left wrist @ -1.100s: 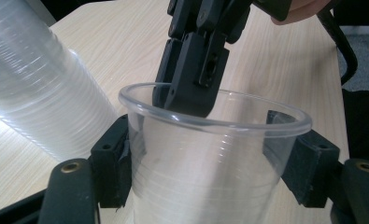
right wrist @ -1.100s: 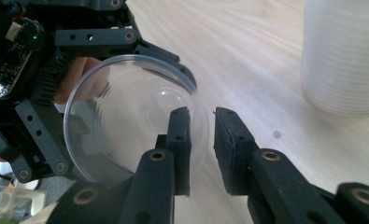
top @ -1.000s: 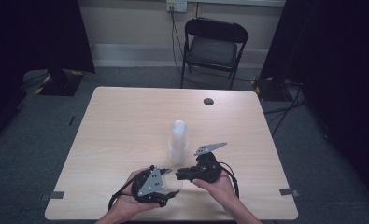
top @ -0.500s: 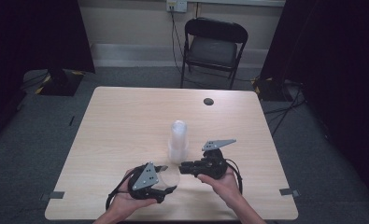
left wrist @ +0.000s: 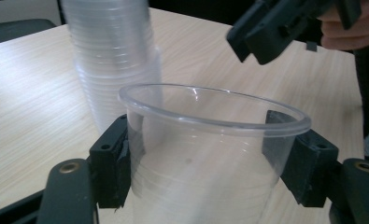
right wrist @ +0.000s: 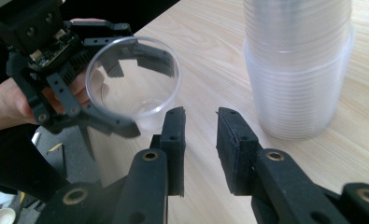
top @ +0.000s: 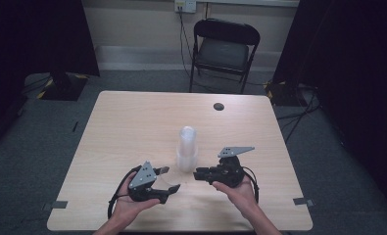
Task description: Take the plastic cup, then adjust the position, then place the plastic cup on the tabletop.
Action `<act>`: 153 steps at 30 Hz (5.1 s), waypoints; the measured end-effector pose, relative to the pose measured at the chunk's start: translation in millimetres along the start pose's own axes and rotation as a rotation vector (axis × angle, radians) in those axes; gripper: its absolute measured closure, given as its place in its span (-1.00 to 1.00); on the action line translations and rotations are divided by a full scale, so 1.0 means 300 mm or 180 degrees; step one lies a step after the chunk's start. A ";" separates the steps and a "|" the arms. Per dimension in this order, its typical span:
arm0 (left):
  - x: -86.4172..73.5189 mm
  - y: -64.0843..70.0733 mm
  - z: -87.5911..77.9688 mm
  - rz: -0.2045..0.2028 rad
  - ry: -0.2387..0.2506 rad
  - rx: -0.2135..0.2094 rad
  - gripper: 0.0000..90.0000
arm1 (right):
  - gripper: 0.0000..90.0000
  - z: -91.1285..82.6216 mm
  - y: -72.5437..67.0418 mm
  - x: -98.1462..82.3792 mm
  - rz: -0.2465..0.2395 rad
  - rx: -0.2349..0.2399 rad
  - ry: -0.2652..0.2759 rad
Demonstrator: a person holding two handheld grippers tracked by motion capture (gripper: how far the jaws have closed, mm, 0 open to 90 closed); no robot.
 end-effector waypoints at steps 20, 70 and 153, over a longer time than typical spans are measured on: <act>0.033 -0.132 -0.036 -0.0306 0.0228 0.0297 -0.35 | 0.50 -0.052 0.080 -0.026 -0.0013 -0.0420 0.0110; -0.007 -0.527 0.086 -0.0702 0.0311 0.1147 -0.38 | 0.27 -0.156 0.193 -0.166 0.0058 -0.0766 0.0169; -0.116 -0.342 -0.172 -0.0842 -0.0594 0.1068 -0.59 | 0.18 -0.191 0.254 -0.194 0.0121 -0.1065 0.0160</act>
Point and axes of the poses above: each handheld gripper's, and its own axes: z roughly forward along the jaws, x roughly out of its top, y roughly to its right, the point moved 8 cm from there along z, roughly forward along the jaws, and after that the axes turned 1 degree about z, right-handed, at the moved point
